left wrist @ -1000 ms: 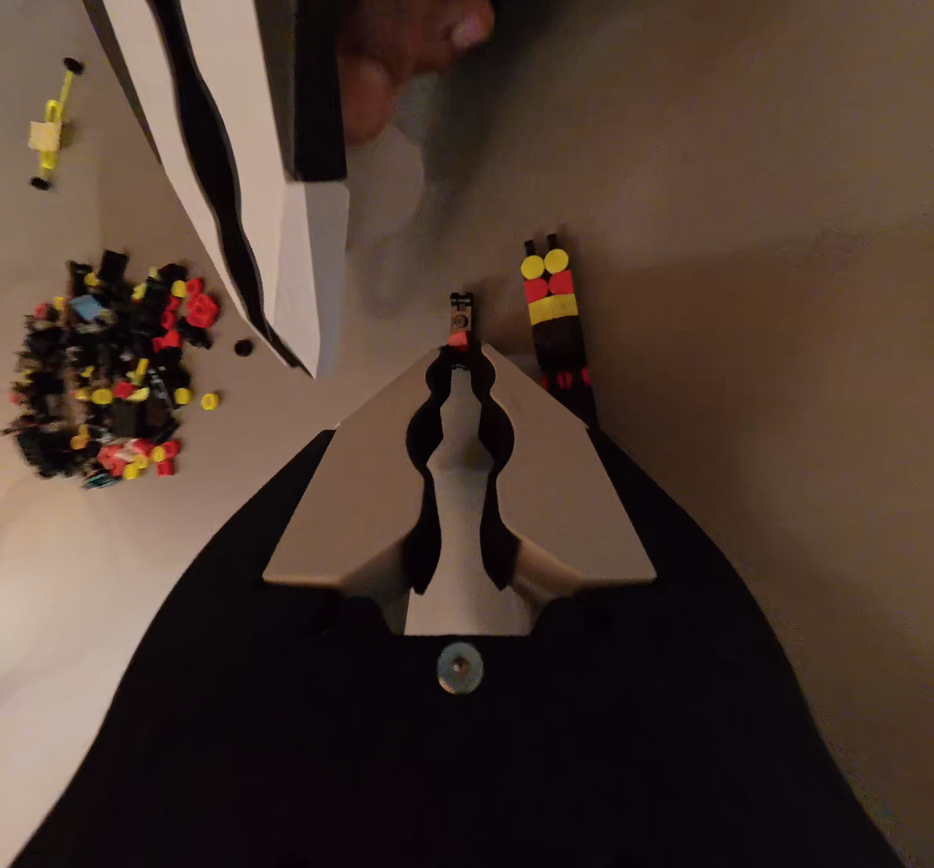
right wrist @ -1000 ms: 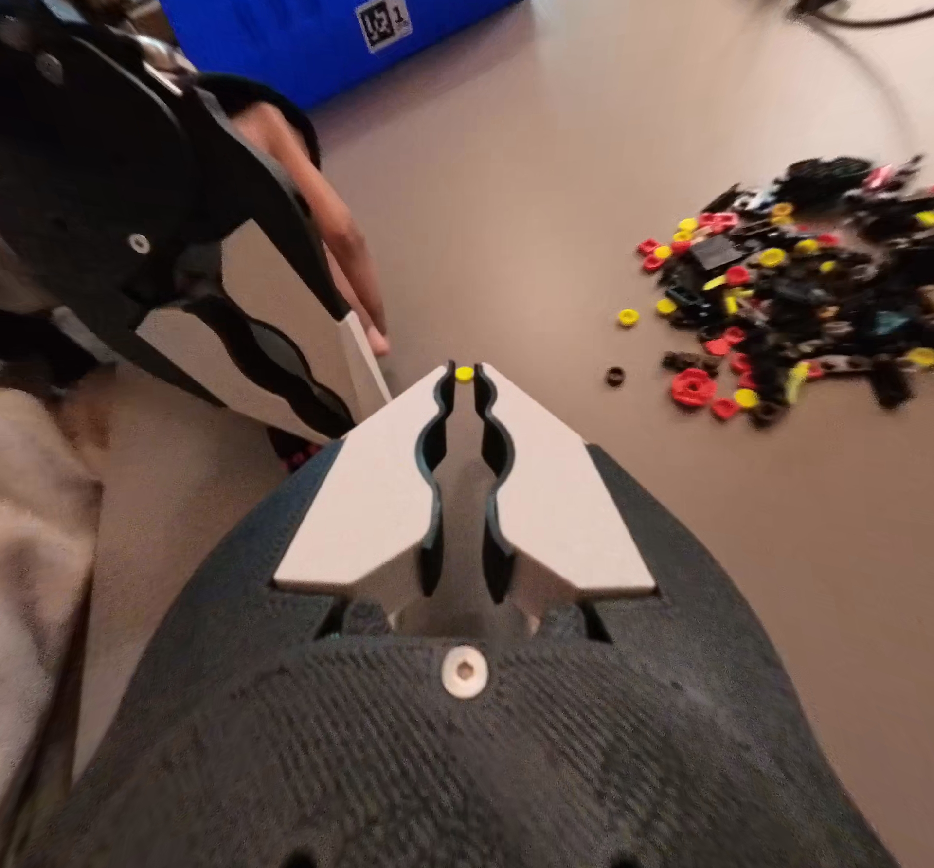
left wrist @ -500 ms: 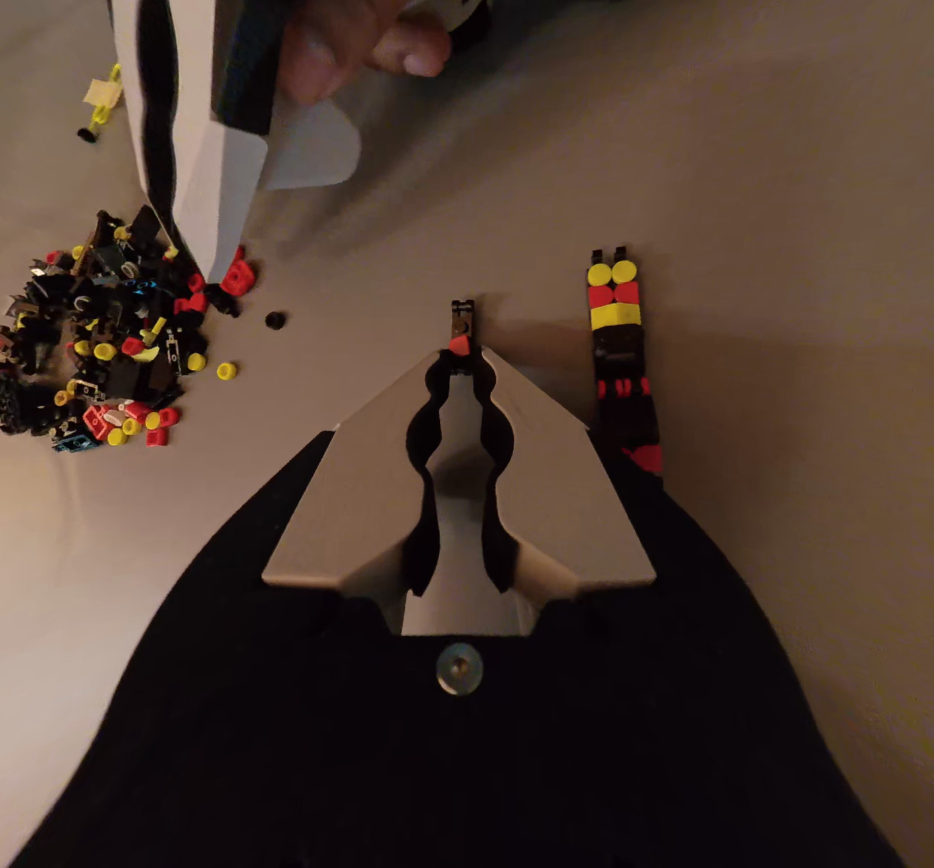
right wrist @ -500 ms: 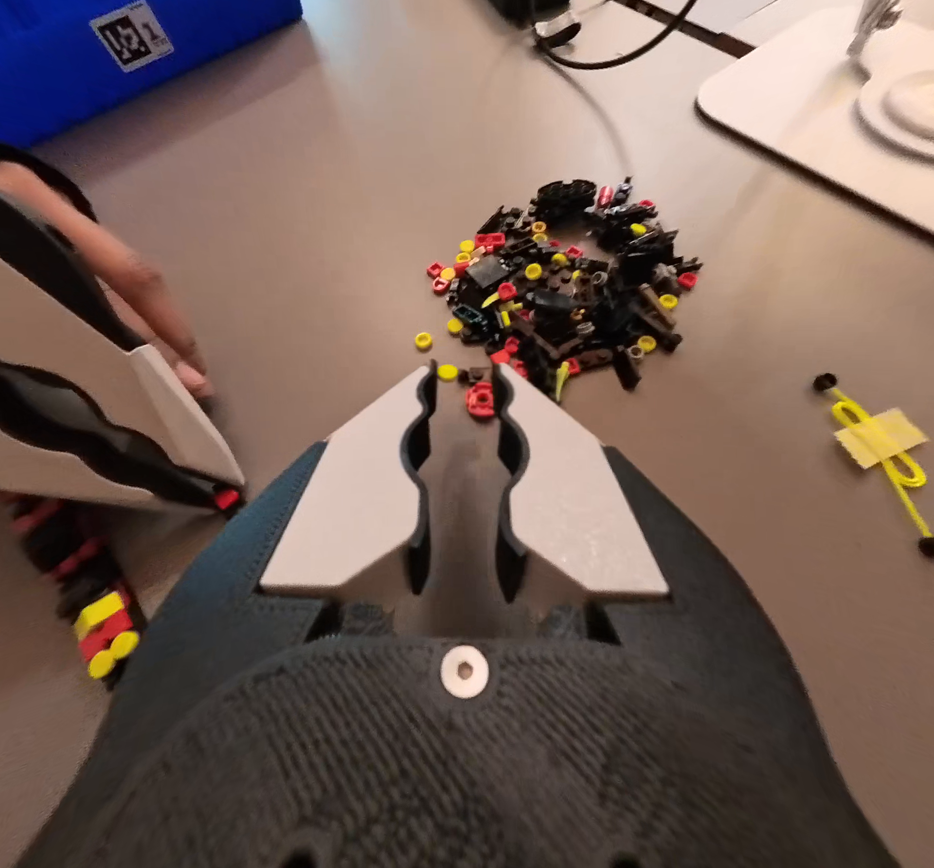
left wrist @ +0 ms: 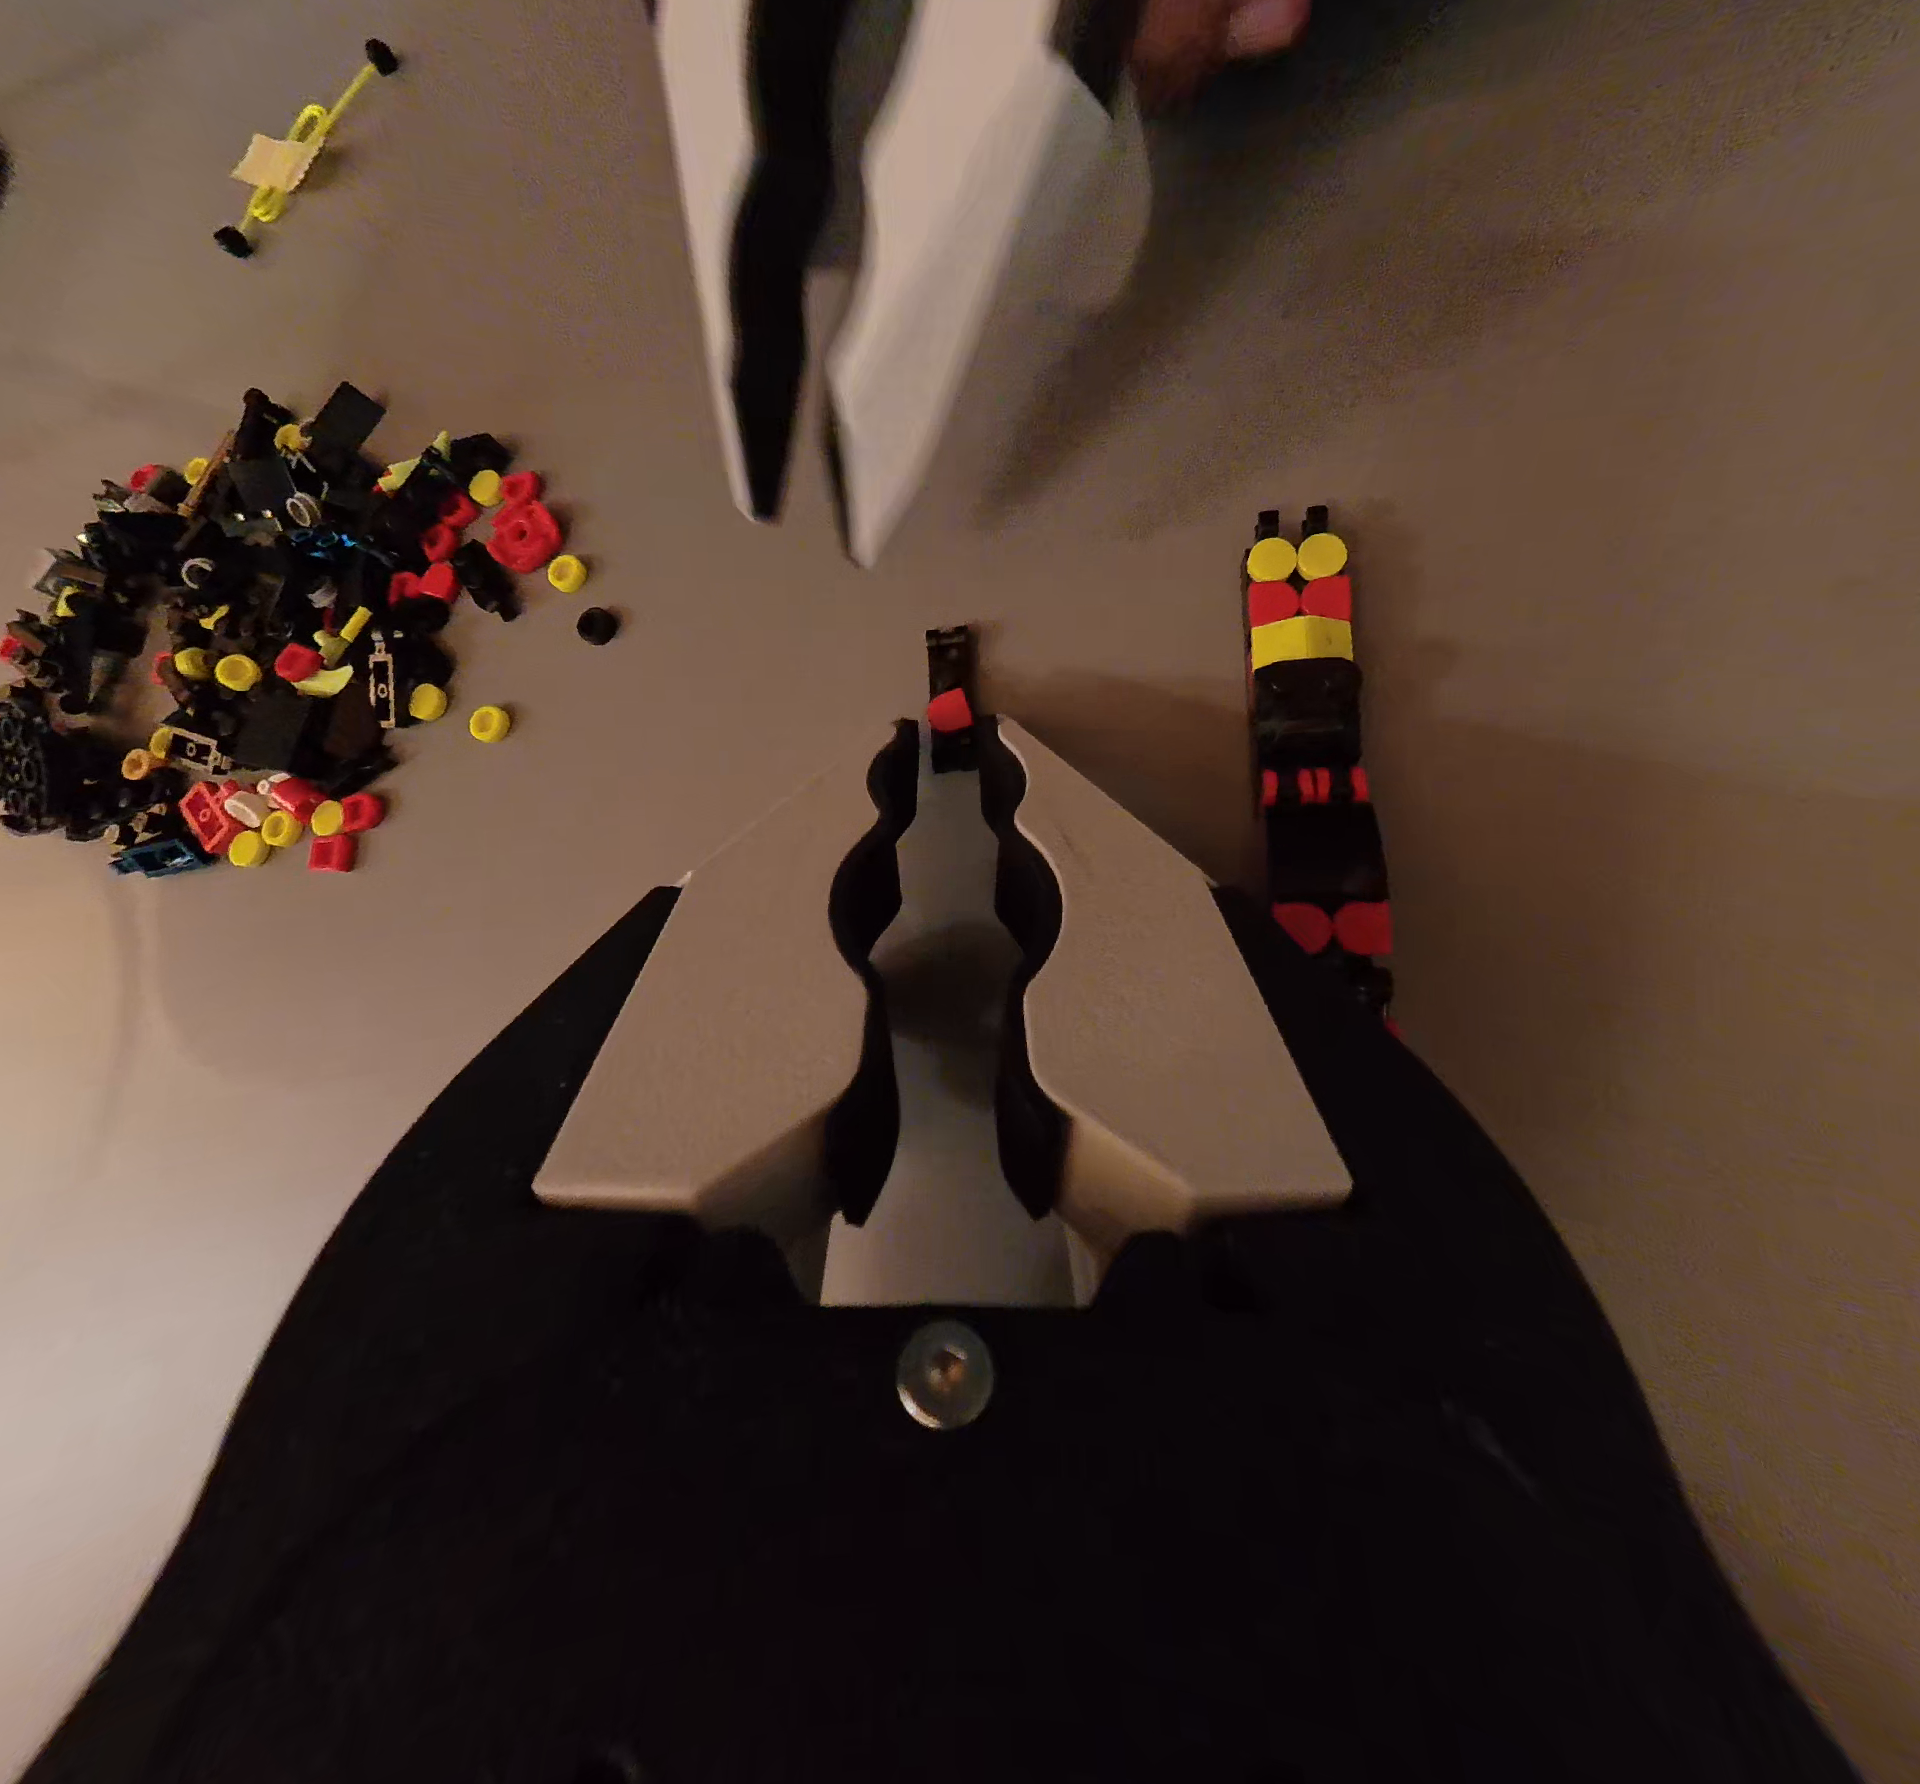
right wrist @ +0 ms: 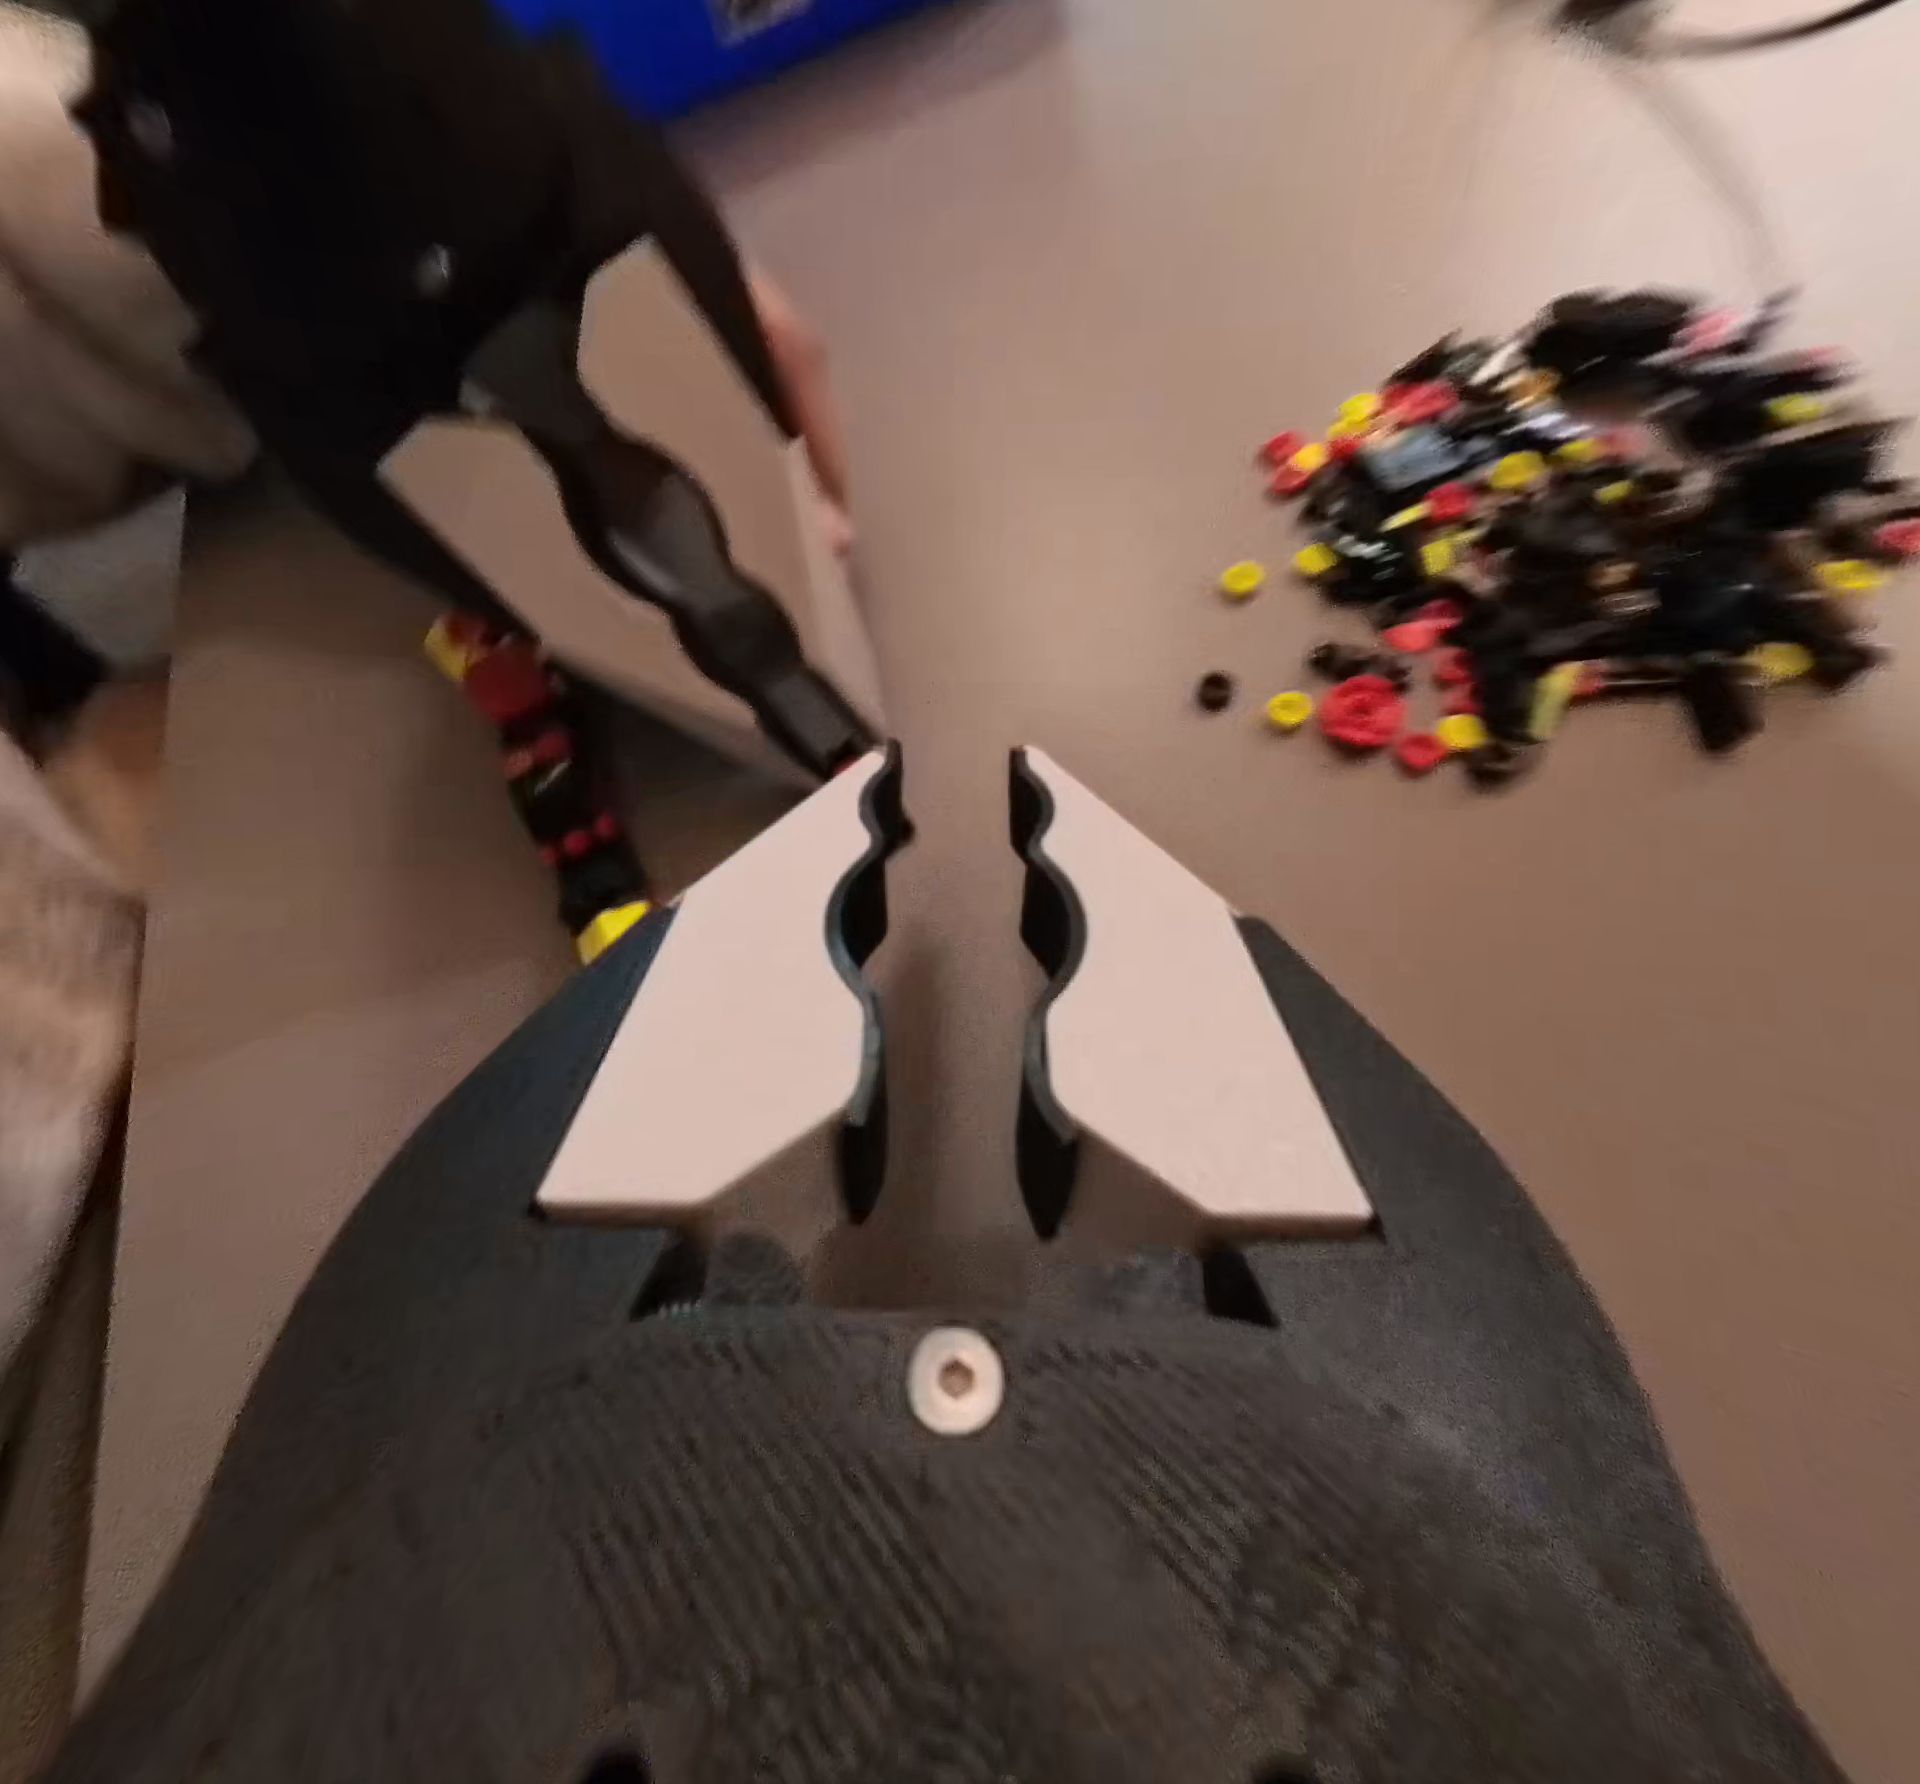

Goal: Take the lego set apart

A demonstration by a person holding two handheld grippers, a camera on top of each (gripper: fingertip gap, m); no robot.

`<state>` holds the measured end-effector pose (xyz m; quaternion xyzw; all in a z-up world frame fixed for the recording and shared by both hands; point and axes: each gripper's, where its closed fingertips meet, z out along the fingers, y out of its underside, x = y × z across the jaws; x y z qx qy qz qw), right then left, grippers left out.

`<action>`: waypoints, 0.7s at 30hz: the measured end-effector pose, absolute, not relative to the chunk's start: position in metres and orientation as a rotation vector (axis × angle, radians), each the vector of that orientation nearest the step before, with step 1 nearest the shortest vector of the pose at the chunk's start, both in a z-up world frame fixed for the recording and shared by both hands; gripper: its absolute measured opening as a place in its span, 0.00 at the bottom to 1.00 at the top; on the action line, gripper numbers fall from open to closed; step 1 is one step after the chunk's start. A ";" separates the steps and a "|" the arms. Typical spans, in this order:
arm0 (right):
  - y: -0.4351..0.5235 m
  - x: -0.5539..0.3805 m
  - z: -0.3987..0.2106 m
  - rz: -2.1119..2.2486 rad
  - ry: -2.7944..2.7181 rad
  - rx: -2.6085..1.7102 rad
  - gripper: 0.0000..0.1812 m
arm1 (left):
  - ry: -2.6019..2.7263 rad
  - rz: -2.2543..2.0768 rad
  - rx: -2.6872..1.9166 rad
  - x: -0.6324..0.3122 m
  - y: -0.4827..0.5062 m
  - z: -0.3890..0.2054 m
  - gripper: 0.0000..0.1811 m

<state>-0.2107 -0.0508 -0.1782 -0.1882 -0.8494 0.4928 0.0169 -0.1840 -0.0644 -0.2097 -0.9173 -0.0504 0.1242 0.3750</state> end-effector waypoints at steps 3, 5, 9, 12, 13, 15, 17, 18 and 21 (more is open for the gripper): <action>-0.058 -0.195 -0.197 1.383 -2.775 -0.461 0.10 | -0.144 0.308 -2.330 -0.185 -0.064 -0.207 0.10; -0.061 -0.188 -0.201 1.340 -2.802 -0.377 0.08 | -0.157 0.289 -2.312 -0.185 -0.065 -0.204 0.11; -0.061 -0.185 -0.206 1.287 -2.810 -0.341 0.04 | -0.186 0.231 -2.308 -0.184 -0.067 -0.204 0.11; -0.061 -0.185 -0.206 1.294 -2.818 -0.346 0.03 | -0.181 0.228 -2.324 -0.183 -0.068 -0.206 0.11; -0.061 -0.185 -0.206 1.295 -2.819 -0.348 0.03 | -0.180 0.230 -2.330 -0.183 -0.068 -0.207 0.11; -0.061 -0.185 -0.206 1.297 -2.821 -0.350 0.03 | -0.178 0.227 -2.343 -0.183 -0.068 -0.209 0.11; -0.061 -0.185 -0.206 1.299 -2.825 -0.350 0.03 | -0.182 0.214 -2.346 -0.183 -0.068 -0.210 0.11; -0.061 -0.185 -0.206 1.301 -2.827 -0.352 0.03 | -0.184 0.201 -2.347 -0.182 -0.068 -0.210 0.11; -0.061 -0.185 -0.206 1.306 -2.831 -0.363 0.04 | -0.179 0.168 -2.344 -0.180 -0.068 -0.210 0.08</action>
